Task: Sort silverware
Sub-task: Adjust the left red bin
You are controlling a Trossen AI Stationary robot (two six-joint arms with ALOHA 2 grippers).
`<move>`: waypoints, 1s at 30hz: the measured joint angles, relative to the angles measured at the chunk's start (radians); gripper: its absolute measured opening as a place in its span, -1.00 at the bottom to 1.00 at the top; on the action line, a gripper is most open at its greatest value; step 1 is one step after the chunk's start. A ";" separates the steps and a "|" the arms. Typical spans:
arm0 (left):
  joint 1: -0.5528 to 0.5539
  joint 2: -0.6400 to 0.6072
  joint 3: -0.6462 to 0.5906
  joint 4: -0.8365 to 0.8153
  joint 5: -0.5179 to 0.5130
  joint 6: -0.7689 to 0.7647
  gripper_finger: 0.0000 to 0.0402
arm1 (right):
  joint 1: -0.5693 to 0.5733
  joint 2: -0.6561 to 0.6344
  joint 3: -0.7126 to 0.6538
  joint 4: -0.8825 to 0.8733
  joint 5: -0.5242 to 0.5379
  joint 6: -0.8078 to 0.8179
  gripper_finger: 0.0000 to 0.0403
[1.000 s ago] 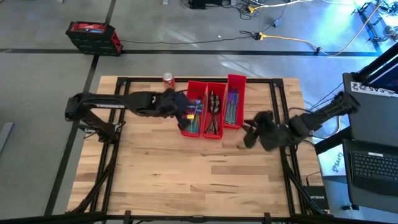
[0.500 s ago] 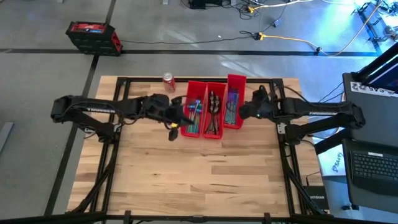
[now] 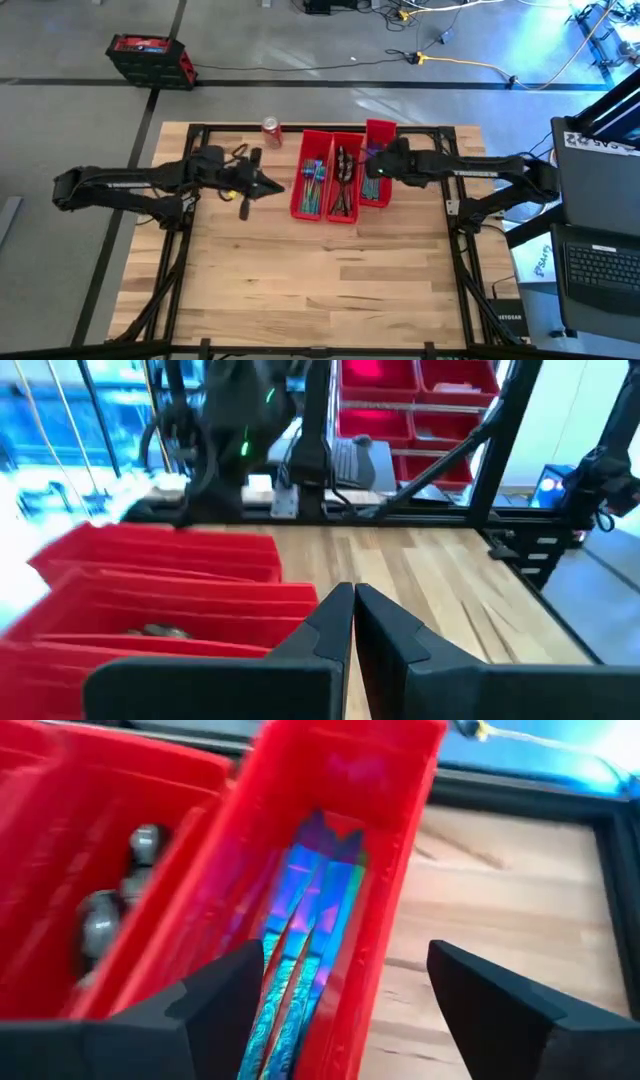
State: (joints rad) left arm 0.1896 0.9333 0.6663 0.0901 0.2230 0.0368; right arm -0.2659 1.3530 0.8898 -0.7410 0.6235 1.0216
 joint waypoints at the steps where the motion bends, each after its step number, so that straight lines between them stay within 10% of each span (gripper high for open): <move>1: 0.006 -0.015 -0.013 -0.004 0.000 0.008 -1.00 | -0.001 0.019 0.000 -0.006 0.006 0.032 0.33; 11: 0.062 -0.022 -0.027 -0.119 0.074 0.109 -1.00 | -0.010 0.141 0.000 0.014 0.005 0.186 0.29; 30: 0.119 -0.010 -0.027 -0.078 0.069 0.159 -1.00 | -0.009 0.210 0.000 -0.086 -0.032 0.237 -0.58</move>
State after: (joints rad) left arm 0.3088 0.9237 0.6395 0.0120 0.2916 0.1959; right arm -0.2745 1.5631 0.8898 -0.8273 0.5911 1.2587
